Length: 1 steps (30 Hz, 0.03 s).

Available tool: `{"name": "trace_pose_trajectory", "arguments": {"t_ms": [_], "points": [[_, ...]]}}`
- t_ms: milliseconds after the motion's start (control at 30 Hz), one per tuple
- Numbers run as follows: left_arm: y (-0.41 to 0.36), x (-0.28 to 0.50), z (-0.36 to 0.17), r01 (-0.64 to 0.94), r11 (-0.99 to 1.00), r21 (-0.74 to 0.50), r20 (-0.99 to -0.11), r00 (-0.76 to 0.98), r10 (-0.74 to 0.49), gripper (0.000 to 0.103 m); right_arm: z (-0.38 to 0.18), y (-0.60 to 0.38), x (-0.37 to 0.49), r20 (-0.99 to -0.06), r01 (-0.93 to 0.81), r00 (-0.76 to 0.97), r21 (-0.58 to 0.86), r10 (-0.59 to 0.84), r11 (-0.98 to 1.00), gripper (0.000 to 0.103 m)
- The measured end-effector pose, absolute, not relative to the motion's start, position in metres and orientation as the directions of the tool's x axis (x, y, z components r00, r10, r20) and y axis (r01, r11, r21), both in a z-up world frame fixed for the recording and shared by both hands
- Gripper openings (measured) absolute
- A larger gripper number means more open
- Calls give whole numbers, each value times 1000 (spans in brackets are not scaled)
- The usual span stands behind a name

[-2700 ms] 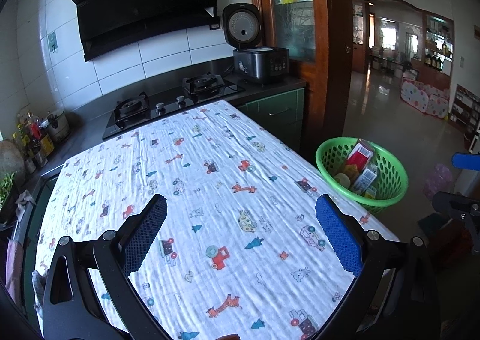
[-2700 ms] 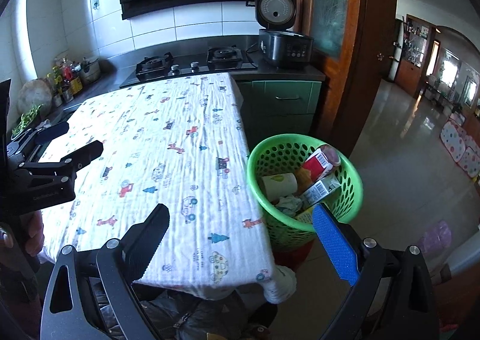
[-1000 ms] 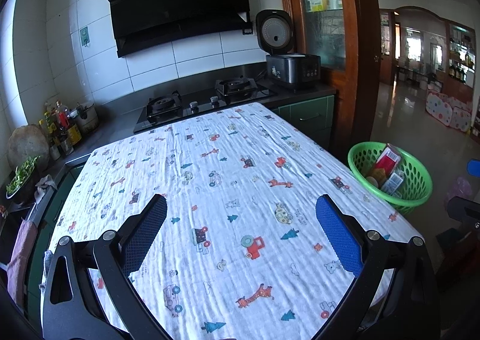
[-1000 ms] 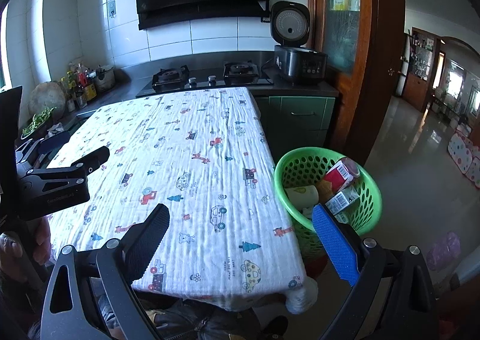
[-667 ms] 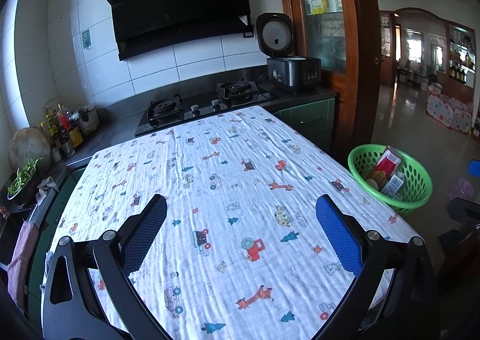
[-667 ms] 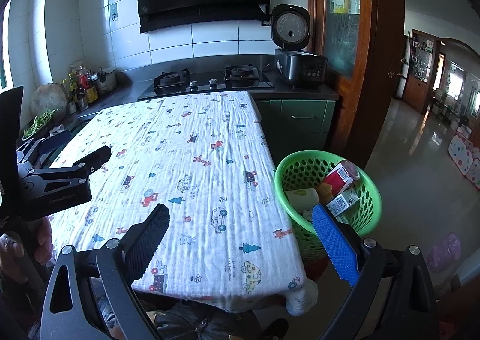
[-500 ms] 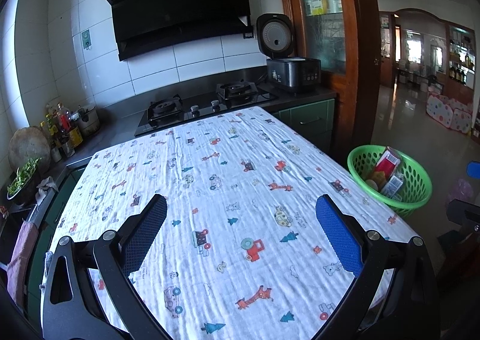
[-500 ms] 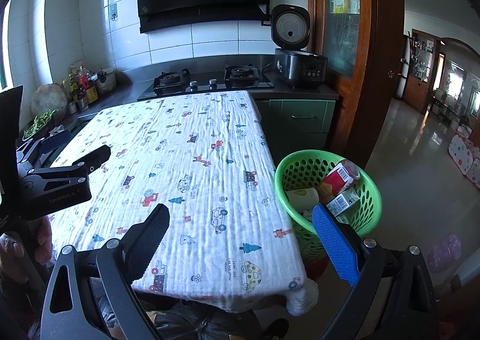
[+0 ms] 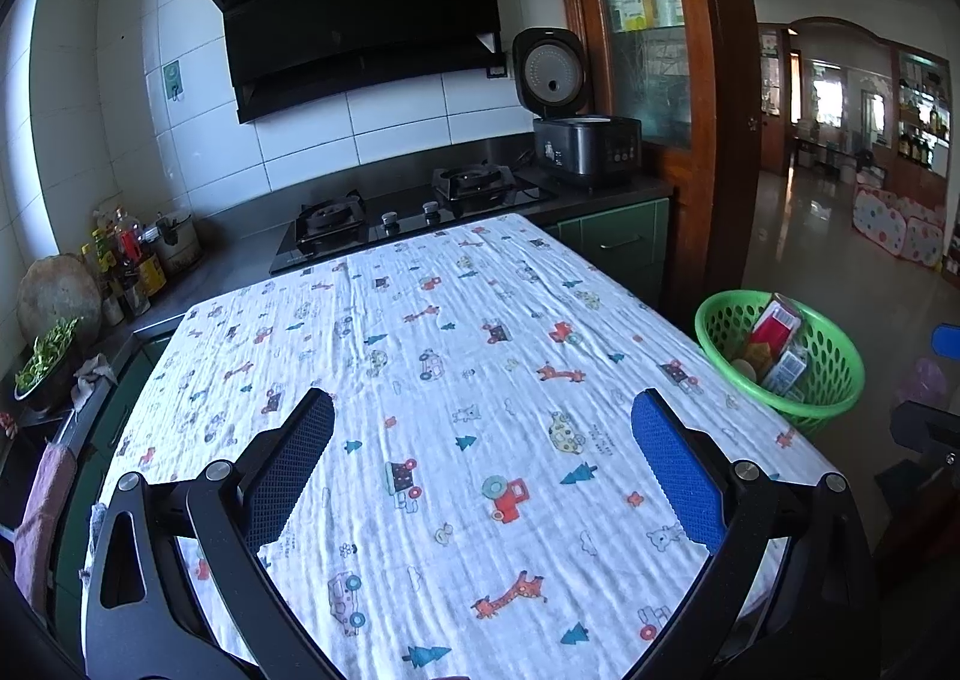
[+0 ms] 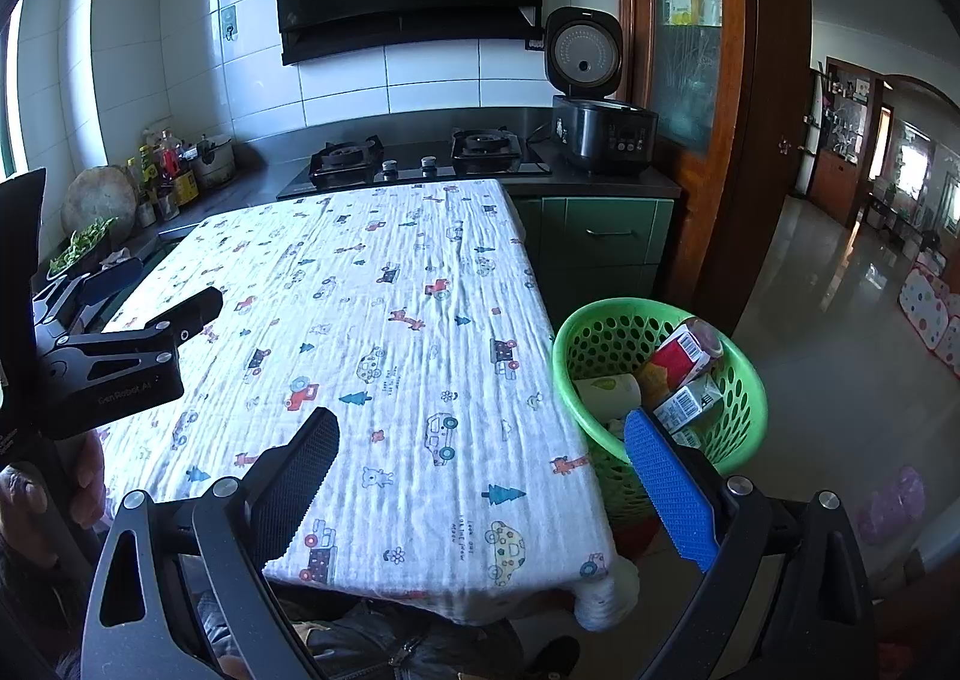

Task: Collect trash

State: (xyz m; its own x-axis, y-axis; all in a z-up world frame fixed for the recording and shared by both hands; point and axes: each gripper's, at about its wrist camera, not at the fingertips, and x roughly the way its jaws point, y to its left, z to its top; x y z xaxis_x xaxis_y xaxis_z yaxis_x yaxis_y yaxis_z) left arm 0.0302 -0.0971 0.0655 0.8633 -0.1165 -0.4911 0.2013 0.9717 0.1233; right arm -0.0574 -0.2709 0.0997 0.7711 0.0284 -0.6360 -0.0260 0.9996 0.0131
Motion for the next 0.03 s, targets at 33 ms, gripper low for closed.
{"name": "trace_pose_trajectory", "arguments": {"t_ms": [33], "points": [[-97, 30, 66, 202, 971, 126, -490, 864, -117, 98, 100, -271, -57, -636, -28, 771, 14, 31, 1000, 93]]}}
